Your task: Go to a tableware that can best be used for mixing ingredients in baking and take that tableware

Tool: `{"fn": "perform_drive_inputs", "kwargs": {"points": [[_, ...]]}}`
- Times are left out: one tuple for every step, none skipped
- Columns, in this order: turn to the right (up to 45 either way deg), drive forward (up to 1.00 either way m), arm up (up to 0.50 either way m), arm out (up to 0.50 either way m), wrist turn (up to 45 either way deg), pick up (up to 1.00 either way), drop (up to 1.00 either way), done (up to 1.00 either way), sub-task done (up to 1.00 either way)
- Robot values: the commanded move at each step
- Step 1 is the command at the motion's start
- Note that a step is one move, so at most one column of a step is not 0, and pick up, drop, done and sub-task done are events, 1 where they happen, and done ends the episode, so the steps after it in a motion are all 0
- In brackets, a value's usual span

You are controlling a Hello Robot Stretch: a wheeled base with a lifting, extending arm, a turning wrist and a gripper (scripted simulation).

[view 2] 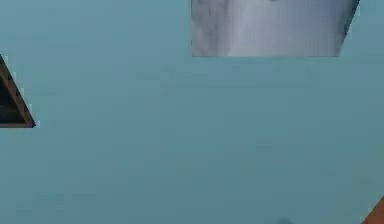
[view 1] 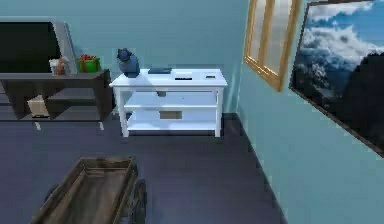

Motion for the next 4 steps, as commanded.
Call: {"fn": "perform_drive_inputs", "kwargs": {"points": [[45.0, 0.00, 0.00, 0.00, 0.0, 0.00, 0.00, 0.00, 0.00], [45.0, 0.00, 0.00, 0.00, 0.0, 0.00, 0.00, 0.00, 0.00], [45.0, 0.00, 0.00, 0.00, 0.0, 0.00, 0.00, 0.00, 0.00], [24.0, 0.00, 0.00, 0.00, 0.0, 0.00, 0.00, 0.00, 0.00]]}}
